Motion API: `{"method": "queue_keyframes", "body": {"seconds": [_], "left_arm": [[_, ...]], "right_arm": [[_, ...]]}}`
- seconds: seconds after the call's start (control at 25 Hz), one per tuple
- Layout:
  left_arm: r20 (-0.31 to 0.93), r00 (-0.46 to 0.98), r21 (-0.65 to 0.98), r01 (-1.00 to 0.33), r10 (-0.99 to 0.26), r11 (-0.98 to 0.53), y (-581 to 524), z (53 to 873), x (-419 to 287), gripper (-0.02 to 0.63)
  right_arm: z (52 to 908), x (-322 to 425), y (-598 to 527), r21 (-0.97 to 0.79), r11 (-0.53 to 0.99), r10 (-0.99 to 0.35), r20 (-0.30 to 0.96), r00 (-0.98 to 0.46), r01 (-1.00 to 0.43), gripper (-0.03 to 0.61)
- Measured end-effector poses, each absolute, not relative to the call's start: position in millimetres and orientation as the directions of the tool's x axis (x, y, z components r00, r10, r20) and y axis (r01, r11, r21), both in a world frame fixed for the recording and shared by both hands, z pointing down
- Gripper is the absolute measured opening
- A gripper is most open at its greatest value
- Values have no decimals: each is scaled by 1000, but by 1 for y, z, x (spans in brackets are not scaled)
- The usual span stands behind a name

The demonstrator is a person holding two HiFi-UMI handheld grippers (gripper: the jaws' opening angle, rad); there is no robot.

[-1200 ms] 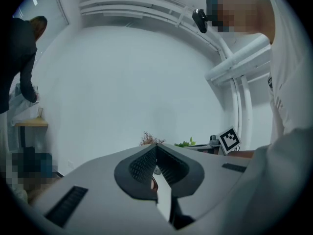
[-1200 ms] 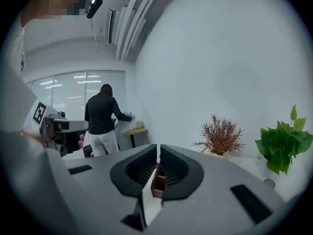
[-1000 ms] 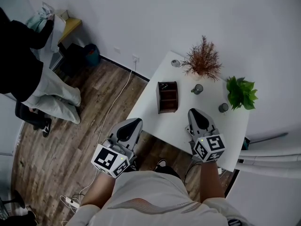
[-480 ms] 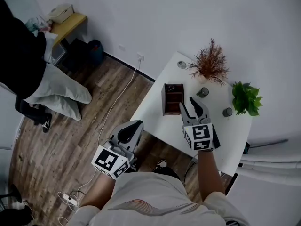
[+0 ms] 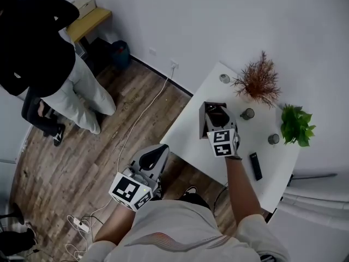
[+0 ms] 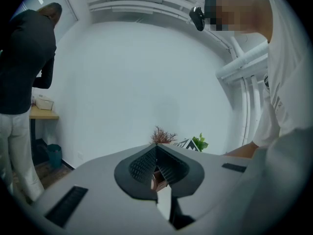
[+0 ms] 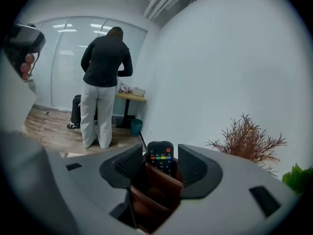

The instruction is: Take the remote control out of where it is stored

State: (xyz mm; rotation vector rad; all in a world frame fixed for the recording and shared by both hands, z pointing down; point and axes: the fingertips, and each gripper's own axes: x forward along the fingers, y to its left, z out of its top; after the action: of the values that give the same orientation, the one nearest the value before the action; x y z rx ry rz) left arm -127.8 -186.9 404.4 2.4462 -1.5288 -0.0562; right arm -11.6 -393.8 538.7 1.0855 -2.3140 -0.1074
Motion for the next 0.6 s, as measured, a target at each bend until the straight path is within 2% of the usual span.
{"method": "queue_keyframes", "body": {"seconds": [0.24,0.6], "left_arm": [[113,443,241,-880,-889,-409,-192,407,-139,9],[123,454,243,-876,-882,-417,-194,410,-137,9]], "right_arm": [[557,-17,-406,288,655,-729,483,-485,-698,212],[556,-20,-415,246,651,-734,445,-513,-718,209]]}}
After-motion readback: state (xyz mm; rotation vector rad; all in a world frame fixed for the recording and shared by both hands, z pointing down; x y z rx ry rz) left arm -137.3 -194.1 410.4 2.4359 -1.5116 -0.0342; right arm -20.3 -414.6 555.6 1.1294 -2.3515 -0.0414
